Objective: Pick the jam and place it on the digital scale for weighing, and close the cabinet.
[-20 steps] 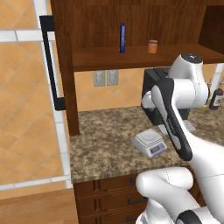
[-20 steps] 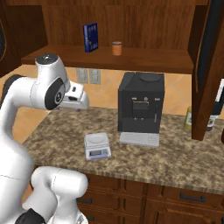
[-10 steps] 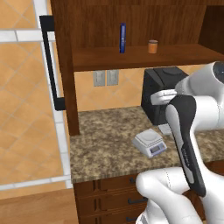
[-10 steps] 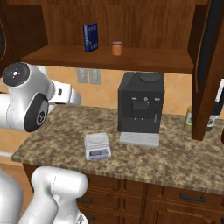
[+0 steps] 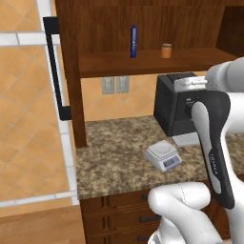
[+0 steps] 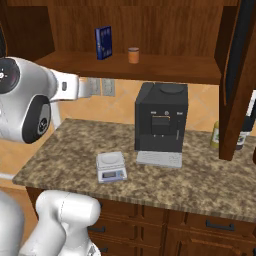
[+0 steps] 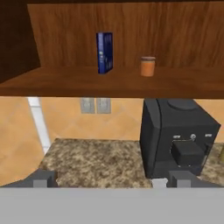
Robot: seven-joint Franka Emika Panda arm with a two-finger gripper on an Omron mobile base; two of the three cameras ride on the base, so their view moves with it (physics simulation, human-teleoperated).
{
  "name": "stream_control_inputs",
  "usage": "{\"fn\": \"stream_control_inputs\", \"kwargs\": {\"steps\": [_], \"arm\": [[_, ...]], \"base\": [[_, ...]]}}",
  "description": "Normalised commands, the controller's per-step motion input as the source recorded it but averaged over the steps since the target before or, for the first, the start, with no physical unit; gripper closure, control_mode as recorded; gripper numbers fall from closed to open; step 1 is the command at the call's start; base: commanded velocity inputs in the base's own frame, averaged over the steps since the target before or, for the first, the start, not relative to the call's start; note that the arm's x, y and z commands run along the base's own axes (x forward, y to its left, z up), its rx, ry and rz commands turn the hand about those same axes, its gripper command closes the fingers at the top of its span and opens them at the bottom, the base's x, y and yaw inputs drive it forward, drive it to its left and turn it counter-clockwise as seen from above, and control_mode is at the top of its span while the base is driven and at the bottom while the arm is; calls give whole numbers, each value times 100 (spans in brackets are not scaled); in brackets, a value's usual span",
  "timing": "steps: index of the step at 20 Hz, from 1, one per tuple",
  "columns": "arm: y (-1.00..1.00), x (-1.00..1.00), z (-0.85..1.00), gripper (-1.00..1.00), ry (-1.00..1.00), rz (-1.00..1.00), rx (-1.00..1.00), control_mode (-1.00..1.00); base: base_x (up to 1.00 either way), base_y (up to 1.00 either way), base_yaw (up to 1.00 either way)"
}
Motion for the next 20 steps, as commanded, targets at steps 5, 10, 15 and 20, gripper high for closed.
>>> {"fn": "stream_control_inputs", "kwargs": {"steps": [5, 10, 15, 20], "arm": [[-29, 13, 38, -100, -13, 0, 0, -100], [-24, 64, 30, -100, -1, 0, 0, -100], [-25, 76, 6, -100, 0, -1, 0, -100], [-30, 75, 0, -100, 0, 0, 0, -100]], "base": [[0, 0, 0], [0, 0, 0], [0, 0, 0], [0, 0, 0]]}}
